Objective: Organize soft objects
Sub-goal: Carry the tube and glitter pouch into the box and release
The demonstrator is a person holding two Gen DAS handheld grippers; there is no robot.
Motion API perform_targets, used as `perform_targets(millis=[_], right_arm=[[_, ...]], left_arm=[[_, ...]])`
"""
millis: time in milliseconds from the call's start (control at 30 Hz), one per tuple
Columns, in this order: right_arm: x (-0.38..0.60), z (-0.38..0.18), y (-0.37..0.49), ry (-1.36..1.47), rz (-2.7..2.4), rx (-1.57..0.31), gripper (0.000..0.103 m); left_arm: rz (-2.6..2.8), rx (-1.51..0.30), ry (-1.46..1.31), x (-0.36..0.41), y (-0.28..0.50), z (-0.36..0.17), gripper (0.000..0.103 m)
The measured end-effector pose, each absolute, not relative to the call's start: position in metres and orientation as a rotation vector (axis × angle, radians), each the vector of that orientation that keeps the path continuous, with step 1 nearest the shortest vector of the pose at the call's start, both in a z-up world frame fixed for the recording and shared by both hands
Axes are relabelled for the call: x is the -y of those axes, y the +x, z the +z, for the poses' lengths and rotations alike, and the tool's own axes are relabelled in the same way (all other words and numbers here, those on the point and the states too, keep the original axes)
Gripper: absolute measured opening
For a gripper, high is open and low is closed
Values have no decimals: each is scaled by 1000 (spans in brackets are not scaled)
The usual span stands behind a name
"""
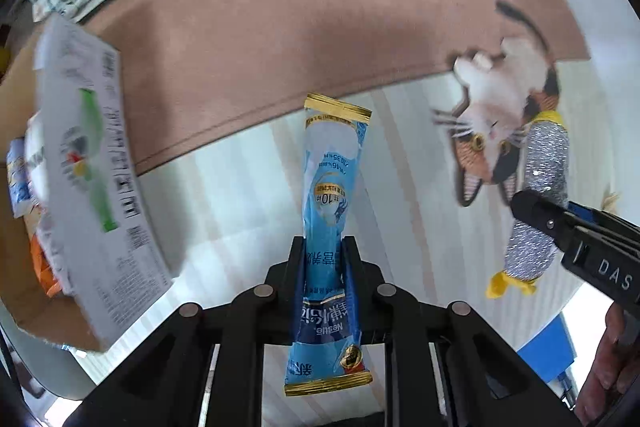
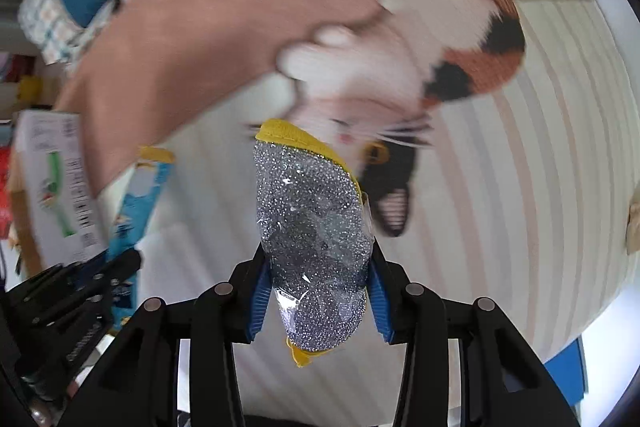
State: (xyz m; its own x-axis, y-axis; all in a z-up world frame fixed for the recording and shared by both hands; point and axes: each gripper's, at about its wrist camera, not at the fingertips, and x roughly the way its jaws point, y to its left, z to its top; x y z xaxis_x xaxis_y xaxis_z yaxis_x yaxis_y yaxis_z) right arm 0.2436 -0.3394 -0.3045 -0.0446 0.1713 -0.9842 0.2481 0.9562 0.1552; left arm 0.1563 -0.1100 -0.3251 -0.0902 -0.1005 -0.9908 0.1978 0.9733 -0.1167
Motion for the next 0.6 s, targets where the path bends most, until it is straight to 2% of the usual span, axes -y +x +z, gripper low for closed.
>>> perform_targets(millis=[133,233,400,600], right_arm=[[306,-267,241,317,23,-1560,45],[282,-236,246,300,92,-1518,45],[195,-195,258,249,206,-1462,45],[92,-172,266,193,315,-1447,45]], left_arm=[[-257,-1563,11,88,156,-283,15],[-250,-1507,-32,68,186,-251,15],[-210,-1411,-104,11,199,-188,15],[-82,-1322,-140,-99,230,-150,15]])
